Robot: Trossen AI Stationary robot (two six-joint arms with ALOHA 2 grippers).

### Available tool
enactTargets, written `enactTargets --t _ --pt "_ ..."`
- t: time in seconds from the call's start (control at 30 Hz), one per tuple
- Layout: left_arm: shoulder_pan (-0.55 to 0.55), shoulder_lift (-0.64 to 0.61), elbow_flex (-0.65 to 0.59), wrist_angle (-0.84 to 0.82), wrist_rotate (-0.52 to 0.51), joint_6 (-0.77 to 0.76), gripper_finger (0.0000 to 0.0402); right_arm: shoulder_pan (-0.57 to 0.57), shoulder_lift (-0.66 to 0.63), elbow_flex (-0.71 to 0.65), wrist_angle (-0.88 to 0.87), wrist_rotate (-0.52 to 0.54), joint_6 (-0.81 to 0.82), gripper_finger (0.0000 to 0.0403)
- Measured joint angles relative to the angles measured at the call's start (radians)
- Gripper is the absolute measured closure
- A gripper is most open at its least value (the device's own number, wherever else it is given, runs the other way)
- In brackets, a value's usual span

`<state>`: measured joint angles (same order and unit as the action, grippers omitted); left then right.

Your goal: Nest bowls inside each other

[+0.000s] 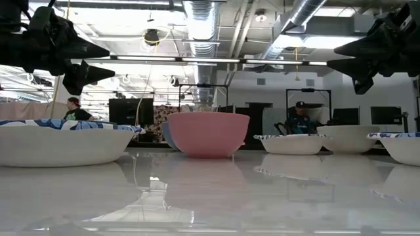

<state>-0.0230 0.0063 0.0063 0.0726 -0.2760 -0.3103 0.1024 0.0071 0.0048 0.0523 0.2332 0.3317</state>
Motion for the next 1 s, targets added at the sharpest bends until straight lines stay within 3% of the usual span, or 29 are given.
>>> enactTargets --t 0.83,1.0 --pt "0.0 0.0 0.0 0.0 0.002 -0.004 0.012 0.0 0.0 0.0 0.0 0.0 0.0 0.0216" --pt "0.0 0.0 0.0 0.004 0.007 -0.176 0.012 0.0 0.0 0.0 0.0 0.0 0.0 0.0216"
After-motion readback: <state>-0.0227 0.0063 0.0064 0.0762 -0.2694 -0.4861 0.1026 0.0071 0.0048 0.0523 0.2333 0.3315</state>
